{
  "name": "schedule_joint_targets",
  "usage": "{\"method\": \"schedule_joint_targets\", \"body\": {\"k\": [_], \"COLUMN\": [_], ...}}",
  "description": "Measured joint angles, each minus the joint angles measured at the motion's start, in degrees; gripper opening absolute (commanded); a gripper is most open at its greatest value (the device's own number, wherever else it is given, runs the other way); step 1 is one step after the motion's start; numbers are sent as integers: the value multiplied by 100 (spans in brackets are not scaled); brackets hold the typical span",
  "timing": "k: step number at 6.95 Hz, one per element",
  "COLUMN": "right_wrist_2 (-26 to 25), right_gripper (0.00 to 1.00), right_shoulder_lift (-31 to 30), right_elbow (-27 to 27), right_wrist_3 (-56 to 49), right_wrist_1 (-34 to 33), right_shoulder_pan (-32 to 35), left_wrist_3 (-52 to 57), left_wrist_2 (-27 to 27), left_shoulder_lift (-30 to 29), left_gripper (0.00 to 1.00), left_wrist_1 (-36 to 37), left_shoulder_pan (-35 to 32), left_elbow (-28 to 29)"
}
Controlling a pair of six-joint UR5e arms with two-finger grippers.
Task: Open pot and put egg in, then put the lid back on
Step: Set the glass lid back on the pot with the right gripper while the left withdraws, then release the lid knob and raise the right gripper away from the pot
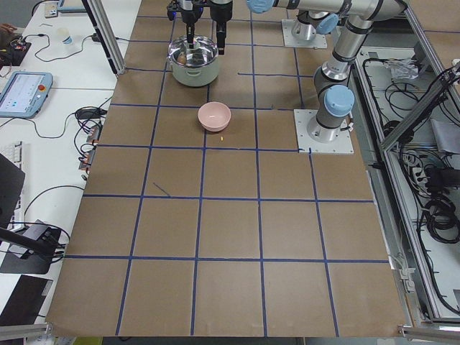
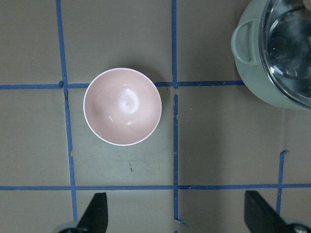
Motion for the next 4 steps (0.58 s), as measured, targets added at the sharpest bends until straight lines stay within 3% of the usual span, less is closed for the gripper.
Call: {"method": "schedule_joint_targets", "body": {"k": [2,3,4], "right_wrist_2": [5,6,4], "right_gripper": [6,37,94], "right_shoulder_lift": [3,7,16], "right_elbow": [21,32,40], "right_wrist_3": [-20,-34,-38], "right_wrist_1": [8,3,-3], "right_shoulder_pan": [0,0,0], "left_wrist_3": [-3,-3,-4], "left_wrist_2": [-24,-42,-49], "left_shoulder_lift": [0,2,5], "left_gripper": [100,100,100], "left_wrist_1": [0,0,0], "left_shoulder_pan": [-8,-9,-8], "left_elbow": [-2,-3,-10]}}
